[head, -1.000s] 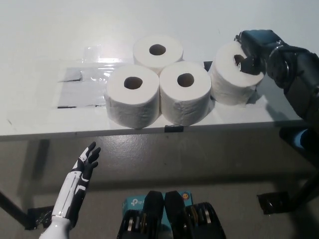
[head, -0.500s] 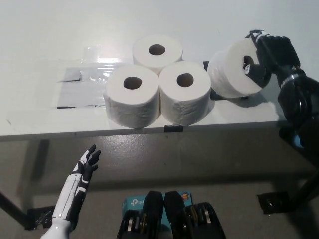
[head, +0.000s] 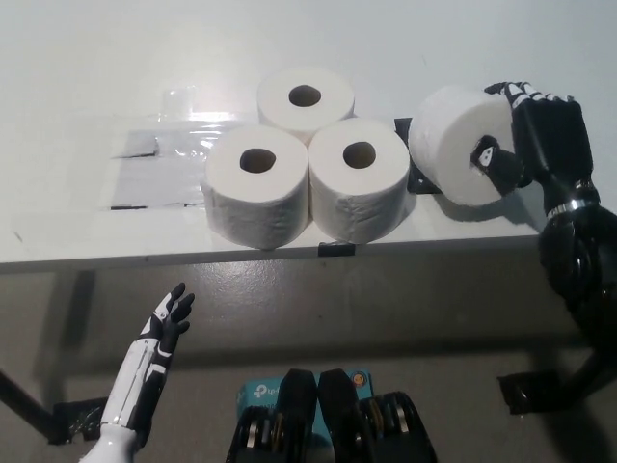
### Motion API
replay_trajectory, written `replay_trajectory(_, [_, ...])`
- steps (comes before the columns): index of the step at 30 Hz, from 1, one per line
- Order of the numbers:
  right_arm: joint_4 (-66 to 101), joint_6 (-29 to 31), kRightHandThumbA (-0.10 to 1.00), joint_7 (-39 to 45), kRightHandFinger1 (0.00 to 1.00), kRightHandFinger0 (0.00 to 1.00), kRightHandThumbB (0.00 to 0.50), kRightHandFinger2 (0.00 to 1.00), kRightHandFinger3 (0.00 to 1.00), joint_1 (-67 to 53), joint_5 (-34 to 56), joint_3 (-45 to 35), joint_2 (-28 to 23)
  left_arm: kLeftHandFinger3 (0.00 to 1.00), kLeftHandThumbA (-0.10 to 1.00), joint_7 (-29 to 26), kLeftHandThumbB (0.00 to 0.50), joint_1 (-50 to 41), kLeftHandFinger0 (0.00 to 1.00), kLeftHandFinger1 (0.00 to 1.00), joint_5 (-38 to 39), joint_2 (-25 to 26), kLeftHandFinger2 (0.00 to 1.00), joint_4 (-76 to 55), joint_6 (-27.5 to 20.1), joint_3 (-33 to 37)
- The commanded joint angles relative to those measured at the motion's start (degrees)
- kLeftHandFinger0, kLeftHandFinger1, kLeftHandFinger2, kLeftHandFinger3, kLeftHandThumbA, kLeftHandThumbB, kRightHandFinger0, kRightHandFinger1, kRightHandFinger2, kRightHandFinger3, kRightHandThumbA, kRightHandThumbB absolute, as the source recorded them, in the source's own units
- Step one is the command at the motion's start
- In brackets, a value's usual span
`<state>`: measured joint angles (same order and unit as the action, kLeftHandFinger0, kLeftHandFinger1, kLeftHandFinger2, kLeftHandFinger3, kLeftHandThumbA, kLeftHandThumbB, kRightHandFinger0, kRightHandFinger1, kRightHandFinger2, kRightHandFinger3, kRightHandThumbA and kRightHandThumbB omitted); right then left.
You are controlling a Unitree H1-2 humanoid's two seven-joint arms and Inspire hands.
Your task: A few rolls of toilet paper are kept infront of the robot and the robot uses its right hand to lift one of the rolls and and places it on top of the other rolls to stack it.
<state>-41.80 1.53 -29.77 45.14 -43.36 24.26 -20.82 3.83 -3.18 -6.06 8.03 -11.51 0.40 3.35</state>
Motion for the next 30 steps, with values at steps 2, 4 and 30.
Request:
replay_trajectory(2, [12.6,0.4,-0.10,-25.7,0.08,0.00,0.221,0.70,0.81,5.5,-8.9,-6.1,-2.1,1.00,1.00,-0.2,0.326,-1.0,1.00,1.00,0.6,-0.3,1.00,-3.0,-2.1,-0.5])
replay_trajectory(4, [13.5,0.3,-0.10,-25.6,0.10,0.00,0.208,0.72,0.85,6.0,-9.4,-6.4,-2.5,1.00,1.00,-0.3,0.333,-1.2,1.00,1.00,0.7,-0.4,1.00,-2.9,-2.3,-0.5])
replay_trajectory(30, [26.6,3.4,-0.10,-11.1,0.00,0.00,0.324,0.55,0.51,13.0,-15.3,-3.3,-1.4,1.00,1.00,0.0,0.321,-1.4,1.00,1.00,1.0,-0.4,1.00,-2.7,-2.8,-0.8])
